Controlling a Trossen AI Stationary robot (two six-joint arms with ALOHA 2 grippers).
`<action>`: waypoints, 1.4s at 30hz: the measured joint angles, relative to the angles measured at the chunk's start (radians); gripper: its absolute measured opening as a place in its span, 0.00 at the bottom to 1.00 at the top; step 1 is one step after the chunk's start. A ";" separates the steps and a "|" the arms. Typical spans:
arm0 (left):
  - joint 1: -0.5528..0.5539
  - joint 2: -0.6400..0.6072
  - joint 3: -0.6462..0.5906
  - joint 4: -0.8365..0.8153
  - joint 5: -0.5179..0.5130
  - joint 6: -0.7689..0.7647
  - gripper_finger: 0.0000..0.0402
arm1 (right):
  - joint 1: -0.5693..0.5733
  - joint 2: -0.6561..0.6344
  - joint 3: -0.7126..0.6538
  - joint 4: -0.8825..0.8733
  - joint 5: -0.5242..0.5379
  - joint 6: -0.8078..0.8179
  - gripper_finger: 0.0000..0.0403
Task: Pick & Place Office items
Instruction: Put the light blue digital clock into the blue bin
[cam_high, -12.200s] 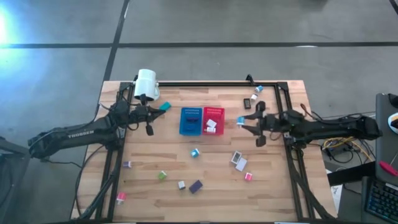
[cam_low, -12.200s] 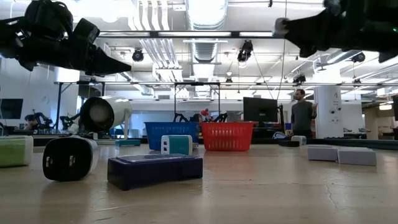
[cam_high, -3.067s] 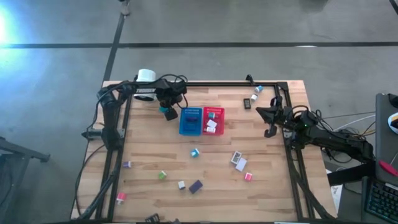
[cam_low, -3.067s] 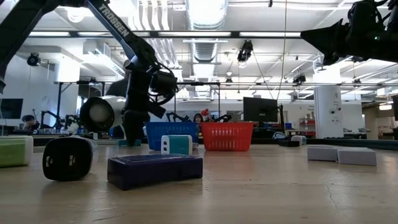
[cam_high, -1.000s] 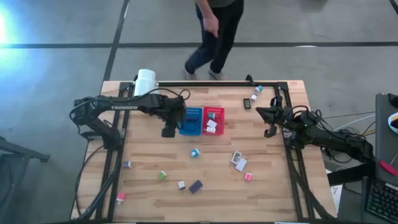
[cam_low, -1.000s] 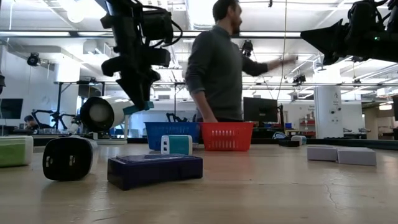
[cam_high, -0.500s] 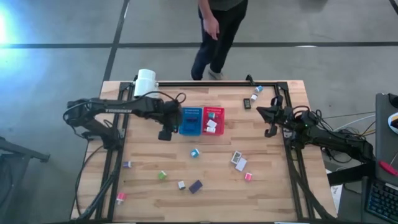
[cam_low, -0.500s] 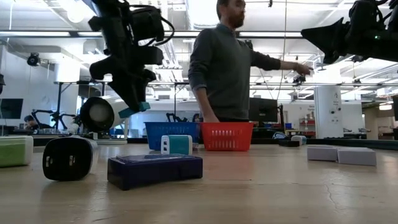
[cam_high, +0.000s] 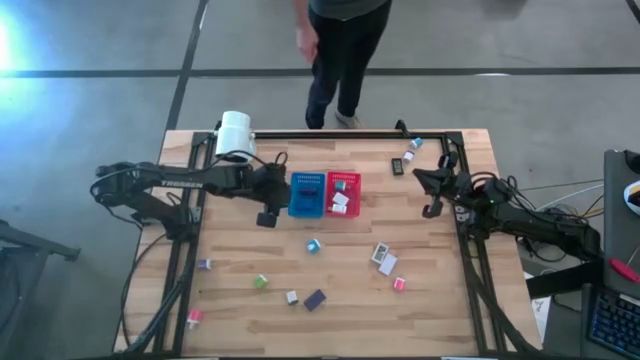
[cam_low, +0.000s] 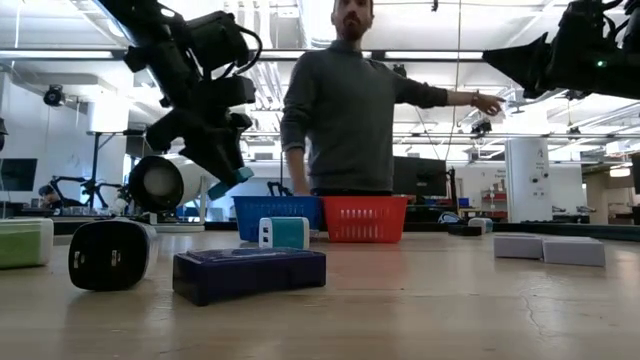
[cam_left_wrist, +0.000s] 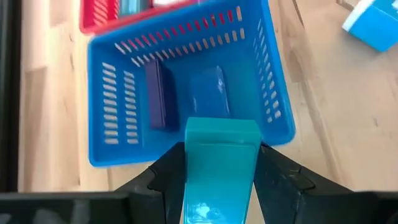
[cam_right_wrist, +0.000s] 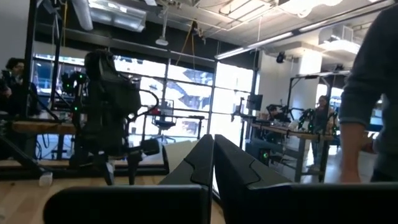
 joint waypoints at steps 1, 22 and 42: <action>0.000 0.000 -0.004 0.024 0.006 0.008 0.38 | 0.000 0.006 0.000 -0.001 0.000 -0.001 0.02; -0.044 -0.217 0.068 0.224 0.374 -0.131 0.38 | 0.000 0.115 0.000 0.032 -0.004 0.097 0.02; -0.088 -0.928 -0.171 0.297 0.246 -0.260 0.38 | 0.000 0.116 0.000 -0.058 -0.003 0.138 0.02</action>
